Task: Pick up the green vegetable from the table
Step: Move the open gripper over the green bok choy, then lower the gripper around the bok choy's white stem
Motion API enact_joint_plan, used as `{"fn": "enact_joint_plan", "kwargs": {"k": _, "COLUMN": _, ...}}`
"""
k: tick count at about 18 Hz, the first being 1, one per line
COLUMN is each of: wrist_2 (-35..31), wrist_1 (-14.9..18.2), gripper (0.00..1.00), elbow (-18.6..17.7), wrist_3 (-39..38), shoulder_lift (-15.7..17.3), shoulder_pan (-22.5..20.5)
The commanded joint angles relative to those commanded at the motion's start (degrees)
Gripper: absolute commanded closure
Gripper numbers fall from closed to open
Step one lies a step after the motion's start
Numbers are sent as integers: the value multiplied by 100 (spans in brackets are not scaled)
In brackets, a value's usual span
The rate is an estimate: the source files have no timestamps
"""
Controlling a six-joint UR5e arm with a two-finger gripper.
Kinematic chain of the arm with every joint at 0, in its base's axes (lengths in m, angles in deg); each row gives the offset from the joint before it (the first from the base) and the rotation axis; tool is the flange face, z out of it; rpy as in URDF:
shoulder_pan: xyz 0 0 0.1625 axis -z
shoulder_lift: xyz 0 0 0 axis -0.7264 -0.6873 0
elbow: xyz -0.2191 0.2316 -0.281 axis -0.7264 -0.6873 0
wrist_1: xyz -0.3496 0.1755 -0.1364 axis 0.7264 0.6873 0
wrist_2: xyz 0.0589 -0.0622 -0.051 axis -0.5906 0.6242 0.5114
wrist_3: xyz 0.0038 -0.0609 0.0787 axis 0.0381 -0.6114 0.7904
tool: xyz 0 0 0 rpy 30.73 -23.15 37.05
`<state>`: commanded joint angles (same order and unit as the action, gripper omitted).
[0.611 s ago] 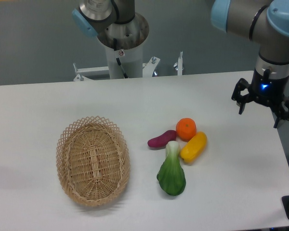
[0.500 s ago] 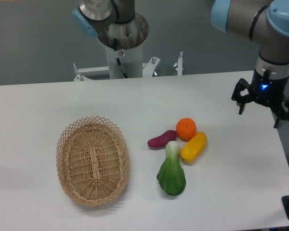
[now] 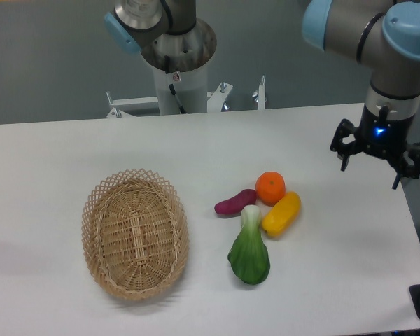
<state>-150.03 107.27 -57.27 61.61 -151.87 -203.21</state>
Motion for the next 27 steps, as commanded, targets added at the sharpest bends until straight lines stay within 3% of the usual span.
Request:
{"fn": "enact_joint_plan", "kwargs": {"k": 6, "wrist_2": -18, "wrist_1": -315, "gripper": 0, "elbow": -422, "wrist_3": -1142, "shoulder_lift": -44, "shoulder_pan": 474}}
{"fn": "enact_joint_plan", "kwargs": {"k": 10, "wrist_2": -27, "wrist_1": -1403, "gripper": 0, "elbow": -975, "wrist_3": -1784, "shoulder_lift": -97, "shoulder_pan": 686}}
{"fn": "enact_joint_plan", "kwargs": {"k": 13, "wrist_2": -44, "wrist_1": -1924, "gripper": 0, "elbow": -1485, "wrist_3": -1864, "shoulder_lift": -210, "shoulder_pan": 897}}
{"fn": "enact_joint_plan", "kwargs": {"k": 27, "wrist_2": -396, "wrist_1": -1951, "gripper": 0, "elbow": -1882, "wrist_3": -1935, "shoulder_lift": -703, "shoulder_pan": 1398}}
